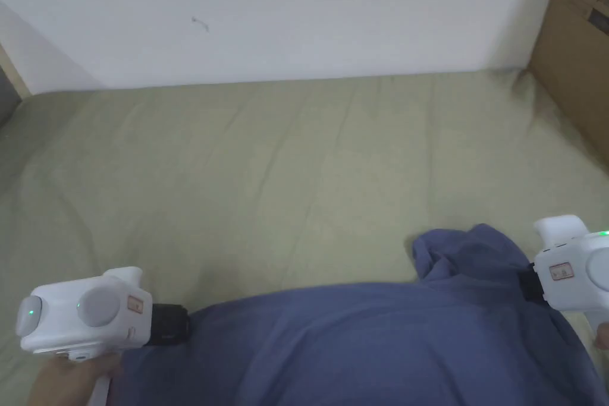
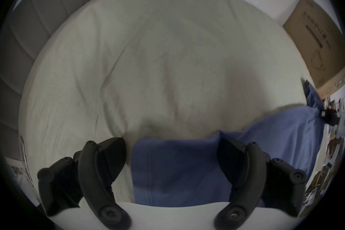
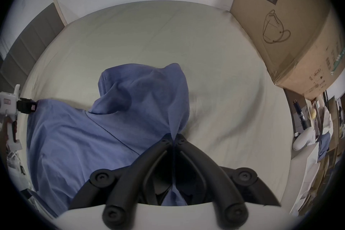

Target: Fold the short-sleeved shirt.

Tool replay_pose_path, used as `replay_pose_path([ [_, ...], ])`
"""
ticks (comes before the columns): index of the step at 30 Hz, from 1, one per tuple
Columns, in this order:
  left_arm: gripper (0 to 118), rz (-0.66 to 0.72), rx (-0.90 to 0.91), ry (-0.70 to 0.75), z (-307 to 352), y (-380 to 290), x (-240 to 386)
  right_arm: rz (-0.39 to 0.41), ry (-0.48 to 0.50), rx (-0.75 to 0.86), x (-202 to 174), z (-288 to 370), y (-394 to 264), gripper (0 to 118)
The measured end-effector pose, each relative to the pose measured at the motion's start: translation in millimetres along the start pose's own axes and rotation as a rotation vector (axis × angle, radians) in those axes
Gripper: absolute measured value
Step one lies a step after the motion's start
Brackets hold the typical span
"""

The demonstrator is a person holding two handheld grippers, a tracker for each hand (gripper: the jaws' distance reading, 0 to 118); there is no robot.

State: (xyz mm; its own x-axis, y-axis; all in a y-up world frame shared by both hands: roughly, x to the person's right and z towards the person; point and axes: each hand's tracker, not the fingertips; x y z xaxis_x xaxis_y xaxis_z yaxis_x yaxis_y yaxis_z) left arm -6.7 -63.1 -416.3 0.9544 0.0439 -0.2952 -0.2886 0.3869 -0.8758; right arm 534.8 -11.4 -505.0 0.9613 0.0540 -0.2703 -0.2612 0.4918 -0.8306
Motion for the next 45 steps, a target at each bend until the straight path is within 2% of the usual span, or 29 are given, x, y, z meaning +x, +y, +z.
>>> replay_pose_path([
  [3, 67, 0.017, 0.007, 0.006, 6.2, 2.3, -1.9, -0.02, 0.013, 0.01, 5.8, -0.1, 3.8, 1],
  [4, 44, 0.005, 0.021, 0.01, 12.9, -1.2, -0.4, -0.028, 0.019, 0.01, 7.3, 0.3, 5.6, 1],
  [7, 15, -0.035, 0.043, 0.016, 30.4, -1.7, 2.8, -0.055, 0.023, 0.075, 5.5, 18.1, 8.1, 1],
  [8, 0, -0.03, 0.04, 0.0, 32.3, 1.0, 1.4, -0.054, 0.036, 0.093, 5.0, 25.2, 9.9, 1],
  [11, 0, -0.056, 0.061, -0.001, 50.4, -3.4, 10.1, -0.099, 0.062, 0.125, 5.0, 47.2, 16.9, 1],
  [14, 0, -0.095, 0.148, -0.018, 94.3, -4.6, 10.7, -0.098, 0.07, 0.176, 7.2, 81.3, 20.0, 1],
  [19, 0, -0.121, 0.348, 0.016, 205.6, -2.3, 11.4, -0.143, 0.115, 0.291, 18.1, 166.1, 25.8, 1],
  [22, 0, -0.112, 0.458, -0.027, 270.1, 8.7, 5.5, -0.141, 0.099, 0.374, 24.2, 224.1, 33.9, 1],
  [31, 0, -0.105, 0.766, 0.018, 428.0, 36.4, 25.8, -0.1, 0.06, 0.613, 34.5, 389.2, 88.5, 1],
  [37, 0, -0.106, 0.918, 0.066, 495.8, 77.8, 41.5, -0.117, 0.03, 0.717, 44.6, 467.2, 144.7, 1],
  [41, 0, -0.07, 0.978, 0.106, 535.2, 104.4, 54.0, -0.181, 0.097, 0.756, 55.5, 496.7, 180.5, 1],
  [45, 0, -0.063, 1.046, 0.104, 566.3, 154.1, 67.1, -0.196, 0.062, 0.792, 49.7, 526.5, 199.2, 1],
])
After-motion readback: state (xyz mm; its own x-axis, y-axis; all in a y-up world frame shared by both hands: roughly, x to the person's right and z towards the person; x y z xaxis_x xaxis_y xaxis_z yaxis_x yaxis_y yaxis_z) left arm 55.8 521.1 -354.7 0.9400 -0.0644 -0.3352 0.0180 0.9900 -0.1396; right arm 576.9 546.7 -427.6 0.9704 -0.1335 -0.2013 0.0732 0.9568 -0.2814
